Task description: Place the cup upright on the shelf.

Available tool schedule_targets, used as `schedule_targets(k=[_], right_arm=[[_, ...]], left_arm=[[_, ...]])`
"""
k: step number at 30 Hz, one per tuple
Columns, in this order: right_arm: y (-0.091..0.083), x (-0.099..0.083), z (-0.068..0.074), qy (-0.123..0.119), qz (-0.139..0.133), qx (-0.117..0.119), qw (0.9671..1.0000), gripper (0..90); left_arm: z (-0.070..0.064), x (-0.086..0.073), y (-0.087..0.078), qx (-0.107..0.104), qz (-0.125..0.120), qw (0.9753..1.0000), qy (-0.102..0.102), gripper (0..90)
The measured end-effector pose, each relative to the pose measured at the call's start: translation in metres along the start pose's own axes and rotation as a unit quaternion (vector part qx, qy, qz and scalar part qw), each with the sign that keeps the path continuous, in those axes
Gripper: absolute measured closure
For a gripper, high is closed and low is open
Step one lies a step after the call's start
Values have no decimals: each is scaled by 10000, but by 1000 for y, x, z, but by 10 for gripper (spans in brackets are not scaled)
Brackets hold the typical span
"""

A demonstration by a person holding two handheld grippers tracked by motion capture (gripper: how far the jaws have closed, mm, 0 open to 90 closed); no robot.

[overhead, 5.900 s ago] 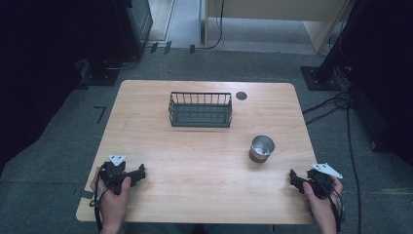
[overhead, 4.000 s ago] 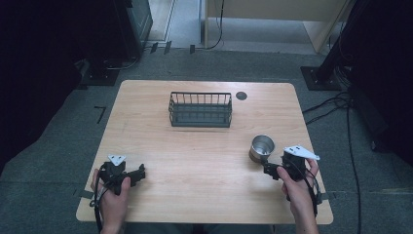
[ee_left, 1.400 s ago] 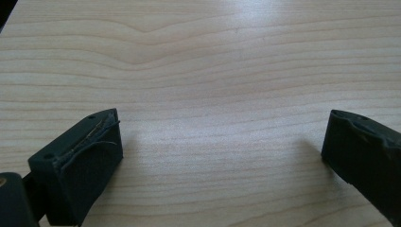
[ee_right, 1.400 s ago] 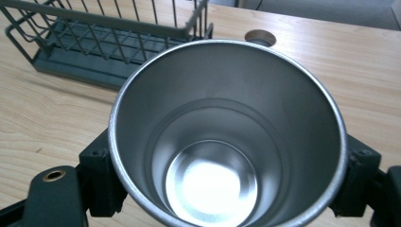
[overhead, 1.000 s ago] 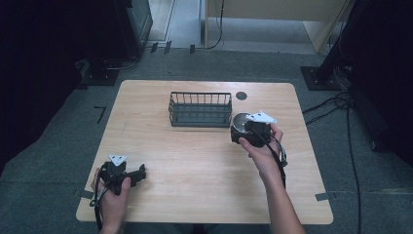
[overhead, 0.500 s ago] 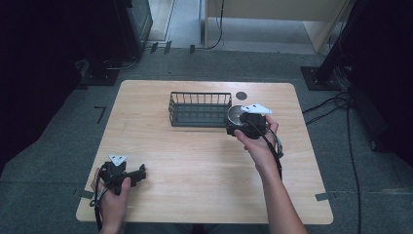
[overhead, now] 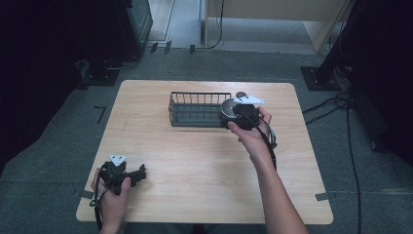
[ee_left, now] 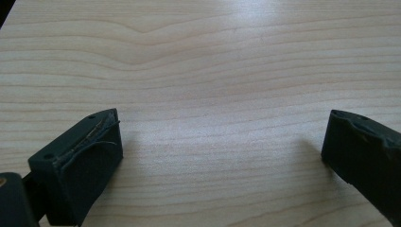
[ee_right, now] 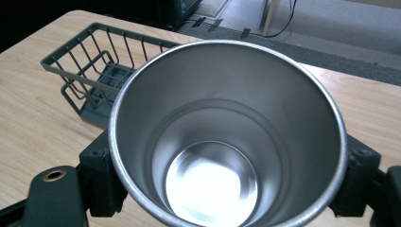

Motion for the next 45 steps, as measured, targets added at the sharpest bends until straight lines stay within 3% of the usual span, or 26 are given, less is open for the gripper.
schedule_targets(k=[24, 32, 45], right_arm=[[18, 45, 9, -61, -97, -47, 9999, 185], [40, 55, 11, -83, -29, -130, 9999, 185], [76, 57, 17, -82, 51, -233, 9997, 185]], left_arm=[[0, 0, 0, -2, -9, 10000, -10, 0], [0, 0, 0, 0, 2, 10000, 0, 0], [0, 0, 0, 0, 0, 10000, -1, 0]])
Point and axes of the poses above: each handheld gripper's, and its own axes: y roughly forward along the jaws, x roughly out of its top, z roughly to its left, the point moved 7 cm from there along y, roughly forward along the jaws, and after that the axes turned 5 degrees about -x, right-handed, at the moved point
